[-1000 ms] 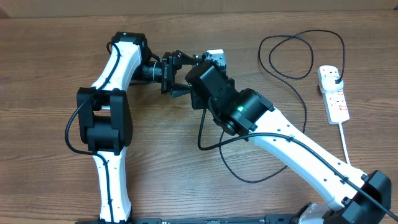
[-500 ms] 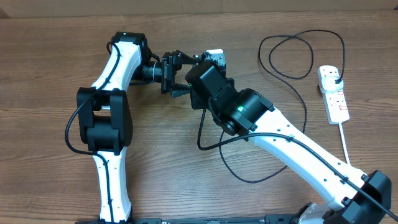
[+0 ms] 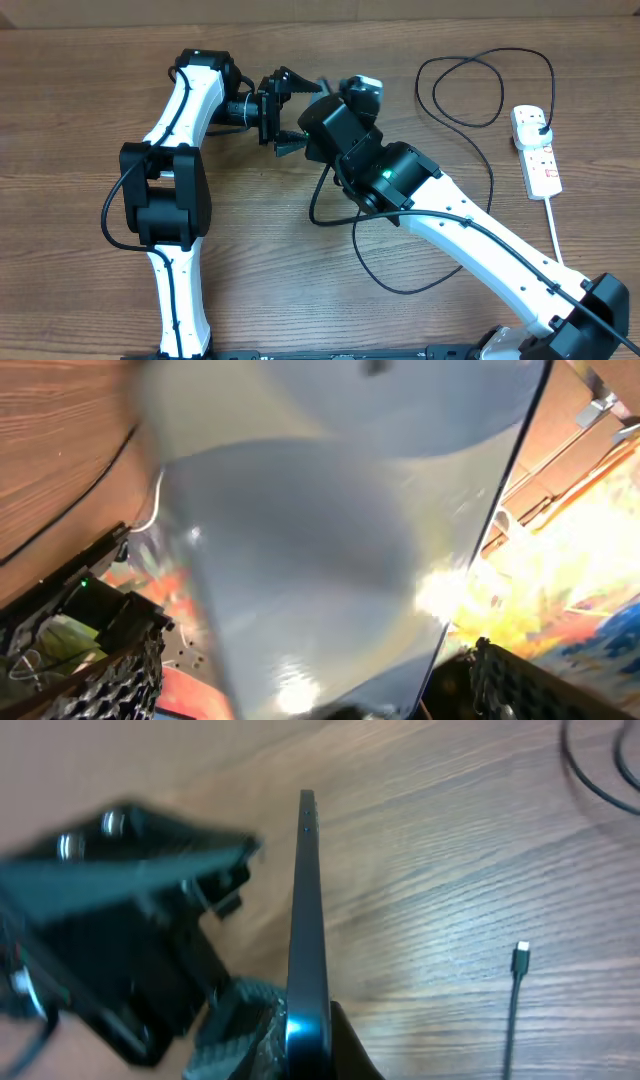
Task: Plug charger to phone and switch on socket
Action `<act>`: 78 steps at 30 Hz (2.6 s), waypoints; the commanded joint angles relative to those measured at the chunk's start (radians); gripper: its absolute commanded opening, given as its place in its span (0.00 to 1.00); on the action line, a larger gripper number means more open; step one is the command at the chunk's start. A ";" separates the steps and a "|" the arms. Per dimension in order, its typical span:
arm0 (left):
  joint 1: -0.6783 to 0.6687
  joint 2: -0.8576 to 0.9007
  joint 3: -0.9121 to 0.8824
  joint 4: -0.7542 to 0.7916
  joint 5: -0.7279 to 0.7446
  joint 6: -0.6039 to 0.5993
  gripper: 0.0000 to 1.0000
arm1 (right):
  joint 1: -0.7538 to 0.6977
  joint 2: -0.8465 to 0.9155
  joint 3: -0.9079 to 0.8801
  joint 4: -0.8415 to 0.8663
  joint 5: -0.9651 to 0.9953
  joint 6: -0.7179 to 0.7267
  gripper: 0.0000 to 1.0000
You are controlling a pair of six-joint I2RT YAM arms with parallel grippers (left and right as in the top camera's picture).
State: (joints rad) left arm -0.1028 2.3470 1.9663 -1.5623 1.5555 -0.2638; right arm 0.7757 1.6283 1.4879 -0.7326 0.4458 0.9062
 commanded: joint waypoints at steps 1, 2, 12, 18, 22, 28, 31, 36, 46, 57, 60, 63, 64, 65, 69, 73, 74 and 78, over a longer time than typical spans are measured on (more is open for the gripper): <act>0.002 -0.040 0.019 0.043 -0.010 -0.006 1.00 | -0.002 -0.049 0.008 0.018 0.139 0.488 0.04; 0.002 -0.040 0.019 0.052 -0.018 -0.006 1.00 | -0.003 -0.054 0.008 0.018 0.136 0.604 0.04; -0.003 -0.040 0.019 0.048 0.026 -0.280 0.70 | -0.003 -0.054 0.008 0.017 0.023 1.061 0.04; -0.002 -0.040 0.019 0.045 0.026 -0.320 0.47 | -0.003 -0.053 0.008 0.018 -0.006 1.062 0.04; -0.003 -0.040 0.019 0.045 0.026 -0.329 0.47 | -0.003 -0.053 0.007 0.013 -0.042 1.062 0.04; -0.002 -0.040 0.019 0.045 0.026 -0.343 0.46 | -0.003 -0.053 0.007 0.005 -0.067 1.061 0.04; -0.005 -0.040 0.019 0.045 0.026 -0.343 0.44 | -0.003 -0.053 0.007 -0.021 -0.066 1.061 0.04; -0.010 -0.040 0.019 0.045 0.026 -0.346 0.34 | -0.003 -0.053 0.007 -0.016 -0.067 1.061 0.04; -0.011 -0.040 0.019 0.045 0.026 -0.346 0.28 | -0.003 -0.053 0.007 -0.001 -0.137 1.061 0.04; -0.014 -0.040 0.019 0.046 0.026 -0.345 0.04 | -0.003 -0.052 0.007 0.003 -0.134 0.989 0.71; -0.012 -0.040 0.019 0.055 0.026 -0.330 0.04 | -0.012 -0.053 0.007 0.003 -0.134 0.884 0.87; -0.006 -0.040 0.019 0.062 0.026 -0.261 0.04 | -0.046 -0.084 0.007 -0.010 -0.134 0.743 0.97; 0.000 -0.040 0.019 0.080 0.026 -0.235 0.04 | -0.066 -0.107 0.007 -0.038 -0.134 0.707 1.00; 0.006 -0.040 0.019 0.098 0.026 -0.219 0.04 | -0.084 -0.127 0.007 -0.064 -0.134 0.680 1.00; 0.038 -0.040 0.019 0.144 0.026 -0.124 0.04 | -0.273 -0.267 0.007 -0.237 -0.134 0.426 1.00; 0.045 -0.040 0.019 0.066 0.027 -0.124 0.04 | -0.533 -0.281 -0.001 -0.463 -0.130 0.149 1.00; 0.045 -0.040 0.019 0.046 0.027 -0.124 0.04 | -0.576 -0.270 -0.010 -0.509 -0.130 0.132 1.00; 0.043 -0.040 0.019 0.021 0.027 -0.124 0.04 | -0.680 -0.171 -0.129 -0.604 -0.137 0.107 1.00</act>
State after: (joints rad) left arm -0.0547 2.3470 1.9690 -1.5349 1.5406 -0.4110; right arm 0.1116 1.4033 1.4277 -1.3384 0.3141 1.0904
